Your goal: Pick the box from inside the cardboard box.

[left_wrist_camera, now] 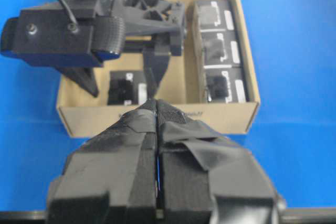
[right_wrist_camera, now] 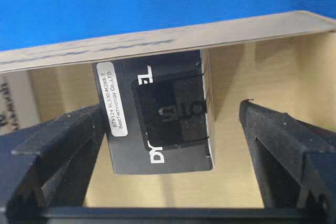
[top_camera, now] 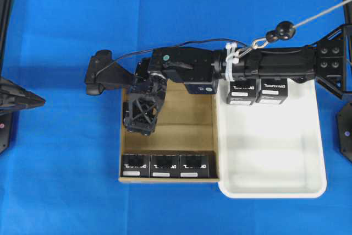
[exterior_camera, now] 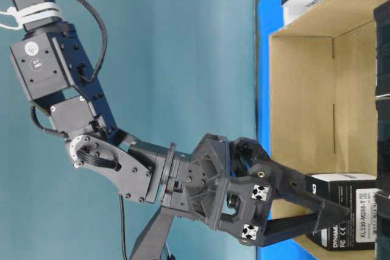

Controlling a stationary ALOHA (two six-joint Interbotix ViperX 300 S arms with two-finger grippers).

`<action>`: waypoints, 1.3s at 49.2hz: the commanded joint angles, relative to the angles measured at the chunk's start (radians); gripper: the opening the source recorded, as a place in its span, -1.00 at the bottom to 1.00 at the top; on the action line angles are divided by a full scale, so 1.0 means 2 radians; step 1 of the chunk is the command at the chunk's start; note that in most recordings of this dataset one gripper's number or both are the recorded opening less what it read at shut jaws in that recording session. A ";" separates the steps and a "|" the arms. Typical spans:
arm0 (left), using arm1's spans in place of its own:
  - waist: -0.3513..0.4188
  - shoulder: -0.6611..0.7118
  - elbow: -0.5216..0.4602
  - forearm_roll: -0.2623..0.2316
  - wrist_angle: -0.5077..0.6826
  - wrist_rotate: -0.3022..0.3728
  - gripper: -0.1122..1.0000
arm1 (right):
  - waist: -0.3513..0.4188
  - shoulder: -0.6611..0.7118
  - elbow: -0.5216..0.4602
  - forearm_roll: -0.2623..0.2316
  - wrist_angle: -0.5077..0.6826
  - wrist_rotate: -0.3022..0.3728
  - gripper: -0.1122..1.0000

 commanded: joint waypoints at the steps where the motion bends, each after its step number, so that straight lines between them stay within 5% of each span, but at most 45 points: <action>1: 0.001 0.004 -0.014 0.002 -0.002 -0.001 -0.92 | 0.002 -0.002 -0.002 0.002 -0.001 -0.004 0.99; 28: 0.001 0.002 -0.015 0.002 -0.002 0.000 -0.92 | -0.003 -0.089 -0.044 0.002 0.079 -0.006 0.99; 54: 0.001 0.003 -0.015 0.002 -0.002 0.000 -0.92 | -0.021 -0.106 -0.220 0.000 0.259 -0.018 0.99; 64: 0.001 0.002 -0.015 0.002 -0.002 -0.001 -0.92 | -0.020 -0.084 -0.268 0.000 0.278 -0.018 0.99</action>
